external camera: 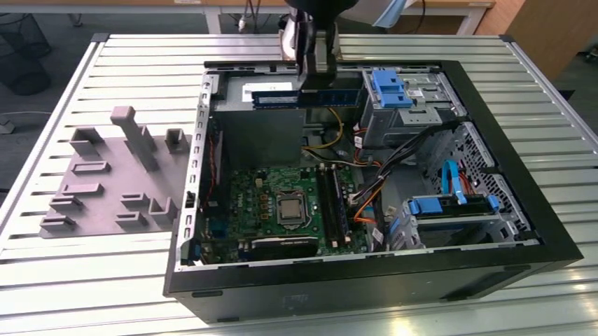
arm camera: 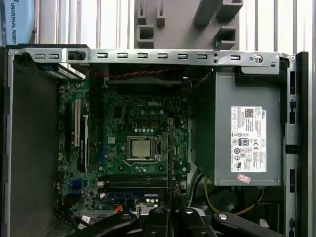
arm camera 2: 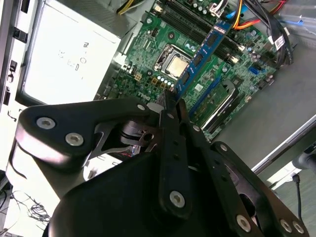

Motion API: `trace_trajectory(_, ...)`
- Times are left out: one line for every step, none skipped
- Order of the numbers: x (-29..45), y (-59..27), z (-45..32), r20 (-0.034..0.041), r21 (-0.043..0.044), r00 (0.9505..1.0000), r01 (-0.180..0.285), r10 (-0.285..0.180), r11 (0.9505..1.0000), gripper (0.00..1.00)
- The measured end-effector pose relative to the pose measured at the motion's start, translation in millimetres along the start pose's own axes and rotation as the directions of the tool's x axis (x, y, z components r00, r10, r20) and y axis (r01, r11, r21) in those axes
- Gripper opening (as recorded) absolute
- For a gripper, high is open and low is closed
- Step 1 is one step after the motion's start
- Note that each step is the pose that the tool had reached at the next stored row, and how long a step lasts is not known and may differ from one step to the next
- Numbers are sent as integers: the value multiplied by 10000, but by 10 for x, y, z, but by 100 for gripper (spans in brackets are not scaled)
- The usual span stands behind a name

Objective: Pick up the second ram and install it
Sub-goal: 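Pick up the second ram and move it above second insertion slot, then insert the second ram into the second slot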

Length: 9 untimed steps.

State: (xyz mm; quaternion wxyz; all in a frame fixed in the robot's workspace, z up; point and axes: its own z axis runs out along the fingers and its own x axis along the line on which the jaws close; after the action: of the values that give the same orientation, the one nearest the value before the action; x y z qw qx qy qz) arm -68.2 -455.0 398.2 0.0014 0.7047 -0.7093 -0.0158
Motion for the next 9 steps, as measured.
trace_trajectory(0, -1, 0, 0, -1, 10000, 0, 0, 10000, 14)
trace_trajectory(-1, -18, -1, 0, 0, 10000, 0, 0, 10000, 14)
trace_trajectory(-1, -34, -1, 0, 0, 10000, 0, 0, 10000, 14)
trace_trajectory(-1, -35, -1, 0, 0, 10000, 0, 0, 10000, 14)
trace_trajectory(-1, -35, -1, 1, 0, 10000, 0, 0, 10000, 14)
trace_trajectory(-1, -35, -1, 0, 0, 10000, 0, 0, 10000, 14)
trace_trajectory(-1, -35, -1, 0, 0, 10000, -1, 1, 10000, 14)
trace_trajectory(-1, -35, -1, 0, 1, 10000, 0, 0, 10000, 14)
trace_trajectory(-1, -36, 0, -2, 1, 10000, 0, 0, 10000, 14)
